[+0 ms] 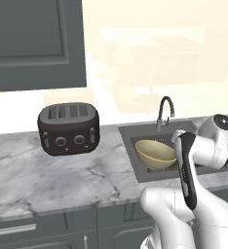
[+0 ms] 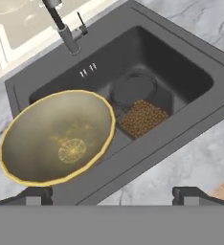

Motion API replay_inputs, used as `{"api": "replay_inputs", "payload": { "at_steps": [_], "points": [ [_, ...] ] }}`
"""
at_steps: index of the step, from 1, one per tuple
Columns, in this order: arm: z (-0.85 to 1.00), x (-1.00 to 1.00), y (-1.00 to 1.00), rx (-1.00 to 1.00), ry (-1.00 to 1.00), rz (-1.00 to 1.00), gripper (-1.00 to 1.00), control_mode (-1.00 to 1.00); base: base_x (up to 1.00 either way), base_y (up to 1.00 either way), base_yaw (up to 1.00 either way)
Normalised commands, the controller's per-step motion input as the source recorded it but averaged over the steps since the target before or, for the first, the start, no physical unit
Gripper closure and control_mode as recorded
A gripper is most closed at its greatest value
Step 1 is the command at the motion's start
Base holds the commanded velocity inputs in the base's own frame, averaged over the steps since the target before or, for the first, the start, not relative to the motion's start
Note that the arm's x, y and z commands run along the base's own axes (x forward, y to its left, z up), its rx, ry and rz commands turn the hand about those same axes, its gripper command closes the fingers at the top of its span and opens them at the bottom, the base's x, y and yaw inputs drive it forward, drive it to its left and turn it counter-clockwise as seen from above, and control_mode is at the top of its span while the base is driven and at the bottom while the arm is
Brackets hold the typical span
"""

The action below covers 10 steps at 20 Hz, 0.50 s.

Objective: Pick the jar and bowl and place them in the sink. Then turn on the water.

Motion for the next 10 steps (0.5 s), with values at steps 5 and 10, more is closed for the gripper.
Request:
{"api": "replay_inputs", "payload": {
  "at_steps": [5,10],
  "points": [
    [0.26,0.01,0.0,-0.14,0.0,0.09,-1.0,-1.0,0.0,0.0,0.0],
    [0.18,0.0,0.0,-0.09,0.0,0.18,-1.0,-1.0,0.0,0.0,0.0]
  ]
}}
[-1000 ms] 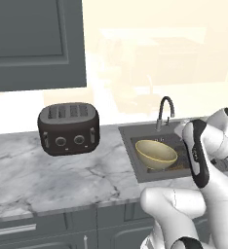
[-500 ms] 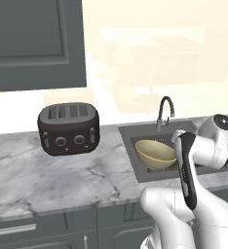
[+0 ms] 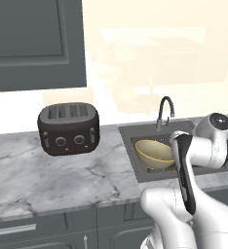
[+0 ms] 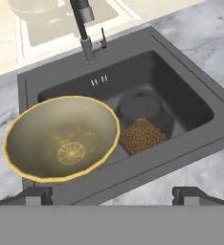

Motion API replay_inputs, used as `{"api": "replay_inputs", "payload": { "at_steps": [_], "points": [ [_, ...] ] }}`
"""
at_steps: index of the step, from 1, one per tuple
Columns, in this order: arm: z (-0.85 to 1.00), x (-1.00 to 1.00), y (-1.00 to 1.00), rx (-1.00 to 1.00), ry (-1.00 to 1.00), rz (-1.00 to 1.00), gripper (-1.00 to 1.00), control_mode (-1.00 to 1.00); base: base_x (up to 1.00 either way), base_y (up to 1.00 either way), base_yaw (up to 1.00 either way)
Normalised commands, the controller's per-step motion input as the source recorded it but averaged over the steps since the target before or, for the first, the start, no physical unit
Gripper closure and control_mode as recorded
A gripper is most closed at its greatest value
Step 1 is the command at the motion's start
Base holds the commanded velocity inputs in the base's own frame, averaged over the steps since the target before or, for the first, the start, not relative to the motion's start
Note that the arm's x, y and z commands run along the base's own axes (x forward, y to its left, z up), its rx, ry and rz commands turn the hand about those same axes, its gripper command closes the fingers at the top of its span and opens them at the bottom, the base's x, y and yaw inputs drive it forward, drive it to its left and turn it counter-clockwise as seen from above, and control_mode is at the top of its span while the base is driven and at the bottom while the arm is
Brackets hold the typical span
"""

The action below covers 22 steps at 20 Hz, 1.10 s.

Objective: Pick the jar and bowl and place them in the sink. Then turn on the water.

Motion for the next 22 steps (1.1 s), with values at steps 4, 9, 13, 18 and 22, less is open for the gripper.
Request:
{"api": "replay_inputs", "payload": {
  "at_steps": [4,9,13,18,22],
  "points": [
    [0.09,0.0,0.0,-0.09,0.0,0.11,-1.0,-1.0,0.0,0.0,0.0],
    [0.06,0.0,-0.05,-0.02,0.02,0.03,-1.0,-1.0,0.0,0.0,0.0],
    [0.0,0.0,-0.04,0.0,0.06,0.01,-1.0,-1.0,0.0,0.0,0.0],
    [0.0,-0.02,-0.03,0.0,0.04,0.0,-1.0,-1.0,0.0,0.0,0.0],
    [0.0,0.0,0.0,0.0,0.0,0.0,-1.0,1.0,-0.04,-0.08,0.0]
  ]
}}
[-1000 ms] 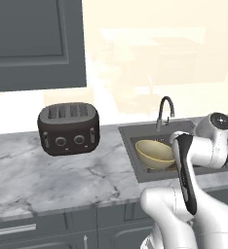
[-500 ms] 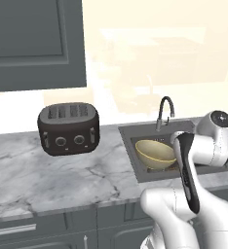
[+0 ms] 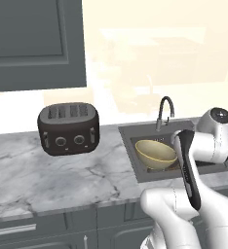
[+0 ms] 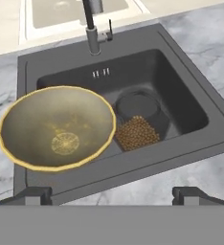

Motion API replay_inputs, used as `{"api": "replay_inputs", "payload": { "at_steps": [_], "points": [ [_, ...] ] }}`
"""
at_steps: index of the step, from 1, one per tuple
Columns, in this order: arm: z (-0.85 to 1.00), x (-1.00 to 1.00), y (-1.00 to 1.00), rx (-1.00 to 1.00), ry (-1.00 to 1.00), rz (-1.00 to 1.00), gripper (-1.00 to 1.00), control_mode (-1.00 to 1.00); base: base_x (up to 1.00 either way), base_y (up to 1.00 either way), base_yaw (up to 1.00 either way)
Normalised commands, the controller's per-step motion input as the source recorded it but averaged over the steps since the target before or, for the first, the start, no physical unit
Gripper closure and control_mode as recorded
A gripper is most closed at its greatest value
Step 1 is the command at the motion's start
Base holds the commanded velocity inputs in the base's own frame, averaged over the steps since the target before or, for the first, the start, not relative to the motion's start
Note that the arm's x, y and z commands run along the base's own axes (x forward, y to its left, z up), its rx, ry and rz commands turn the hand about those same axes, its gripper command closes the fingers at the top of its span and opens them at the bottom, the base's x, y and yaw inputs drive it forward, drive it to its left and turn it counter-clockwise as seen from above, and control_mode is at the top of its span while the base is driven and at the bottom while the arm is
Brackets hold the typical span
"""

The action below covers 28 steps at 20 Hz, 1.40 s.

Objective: Pick the jar and bowl and place them in the sink. Then turn on the water.

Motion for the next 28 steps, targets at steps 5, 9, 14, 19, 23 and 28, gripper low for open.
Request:
{"api": "replay_inputs", "payload": {
  "at_steps": [5,9,14,19,23,28],
  "points": [
    [0.0,0.0,0.0,0.0,0.0,0.0,-1.0,1.0,-0.19,-0.42,-0.11],
    [0.0,0.0,0.0,0.0,0.0,0.0,-1.0,1.0,0.0,-0.62,-0.22],
    [0.0,0.0,0.0,0.0,0.0,0.0,-1.0,1.0,0.0,-0.74,-0.16],
    [0.0,0.0,0.0,0.0,0.0,0.0,-1.0,1.0,0.2,-0.47,0.0],
    [0.0,0.0,0.0,0.0,0.0,0.0,-1.0,1.0,0.51,-0.34,0.01],
    [0.0,0.0,0.0,0.0,0.0,0.0,-1.0,1.0,0.6,-0.37,0.0]
  ]
}}
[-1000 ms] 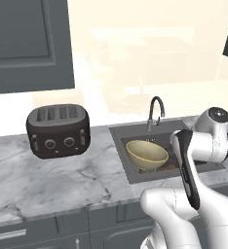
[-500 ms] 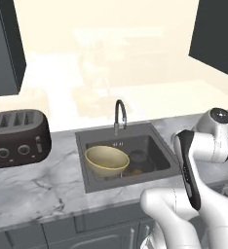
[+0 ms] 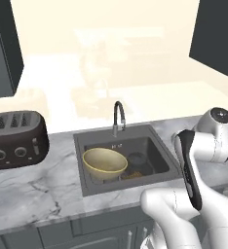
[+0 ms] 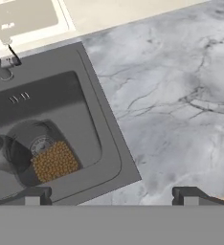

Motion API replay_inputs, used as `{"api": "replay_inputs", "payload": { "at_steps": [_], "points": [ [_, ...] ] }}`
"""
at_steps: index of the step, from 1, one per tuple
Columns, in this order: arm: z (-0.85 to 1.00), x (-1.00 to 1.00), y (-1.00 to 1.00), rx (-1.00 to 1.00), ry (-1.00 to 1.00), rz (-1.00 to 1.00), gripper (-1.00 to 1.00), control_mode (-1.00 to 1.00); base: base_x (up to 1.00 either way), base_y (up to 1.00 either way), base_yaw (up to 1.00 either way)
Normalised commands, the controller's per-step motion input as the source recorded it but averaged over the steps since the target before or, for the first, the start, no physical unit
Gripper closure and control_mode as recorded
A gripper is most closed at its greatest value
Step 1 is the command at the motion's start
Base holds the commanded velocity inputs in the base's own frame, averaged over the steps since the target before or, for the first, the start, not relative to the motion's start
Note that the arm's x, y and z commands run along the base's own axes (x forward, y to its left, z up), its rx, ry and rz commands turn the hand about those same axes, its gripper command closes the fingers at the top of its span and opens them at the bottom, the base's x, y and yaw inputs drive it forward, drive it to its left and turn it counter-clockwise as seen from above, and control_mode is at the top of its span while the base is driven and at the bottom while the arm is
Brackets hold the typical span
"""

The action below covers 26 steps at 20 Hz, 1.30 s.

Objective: Pick the jar and bowl and place them in the sink. Then turn on the water.

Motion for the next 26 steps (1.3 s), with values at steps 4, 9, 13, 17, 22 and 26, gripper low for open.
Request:
{"api": "replay_inputs", "payload": {
  "at_steps": [4,9,13,17,22,26],
  "points": [
    [0.0,0.0,0.0,0.0,0.0,0.0,-1.0,1.0,0.23,-0.61,0.0],
    [0.0,0.0,0.0,0.0,0.0,0.0,-1.0,1.0,0.01,-0.72,0.0],
    [0.0,0.0,0.0,0.0,0.0,0.0,-1.0,1.0,0.05,-0.77,0.0],
    [0.0,0.0,0.0,0.0,0.0,0.0,-1.0,1.0,0.13,-0.67,0.0],
    [0.0,0.0,0.0,0.0,0.0,0.0,-1.0,1.0,0.35,-0.39,0.0],
    [0.0,0.0,0.0,0.0,0.0,0.0,-1.0,1.0,0.1,-0.23,0.0]
  ]
}}
